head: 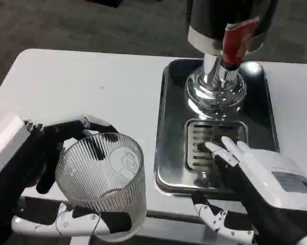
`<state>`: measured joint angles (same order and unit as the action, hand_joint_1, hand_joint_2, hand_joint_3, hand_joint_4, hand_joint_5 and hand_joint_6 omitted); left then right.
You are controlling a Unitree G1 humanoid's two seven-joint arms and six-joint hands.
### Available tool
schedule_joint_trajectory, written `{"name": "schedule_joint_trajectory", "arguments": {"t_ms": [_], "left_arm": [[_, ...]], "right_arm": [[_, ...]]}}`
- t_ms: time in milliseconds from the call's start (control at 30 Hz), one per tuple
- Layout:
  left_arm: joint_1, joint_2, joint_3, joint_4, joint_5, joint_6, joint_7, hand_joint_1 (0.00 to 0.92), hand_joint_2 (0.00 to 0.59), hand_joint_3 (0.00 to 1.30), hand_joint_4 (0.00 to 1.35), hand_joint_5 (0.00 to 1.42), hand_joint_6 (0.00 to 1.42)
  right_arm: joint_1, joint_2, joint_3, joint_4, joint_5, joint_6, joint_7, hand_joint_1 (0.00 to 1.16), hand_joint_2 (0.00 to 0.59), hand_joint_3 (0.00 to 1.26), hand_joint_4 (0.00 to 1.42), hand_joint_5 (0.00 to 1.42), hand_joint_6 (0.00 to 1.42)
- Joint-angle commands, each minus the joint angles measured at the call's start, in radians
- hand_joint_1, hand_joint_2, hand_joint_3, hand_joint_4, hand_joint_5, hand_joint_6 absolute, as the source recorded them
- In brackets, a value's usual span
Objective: Grasp the cup under the faucet to collect the drink, then remove the cup.
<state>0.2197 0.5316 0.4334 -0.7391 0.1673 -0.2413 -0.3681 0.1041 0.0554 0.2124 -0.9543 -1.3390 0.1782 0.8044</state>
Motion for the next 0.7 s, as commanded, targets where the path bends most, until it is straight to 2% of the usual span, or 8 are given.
{"name": "schedule_joint_trajectory", "arguments": {"t_ms": [33,700], "left_arm": [[-0.005,0.001,0.003,0.008,-0.011,-0.013,0.003,0.573,0.012,0.88,1.06,1.29,1.42],[-0.037,0.008,-0.012,0.061,-0.018,-0.034,0.003,0.573,0.012,0.88,1.06,1.29,1.42]], "right_arm": [[0.003,0.014,0.001,-0.011,0.002,0.001,0.008,0.5,0.464,0.11,0.0,0.0,0.05],[-0.003,0.023,0.007,-0.007,-0.03,0.001,-0.007,0.5,0.464,0.12,0.0,0.0,0.05]]}}
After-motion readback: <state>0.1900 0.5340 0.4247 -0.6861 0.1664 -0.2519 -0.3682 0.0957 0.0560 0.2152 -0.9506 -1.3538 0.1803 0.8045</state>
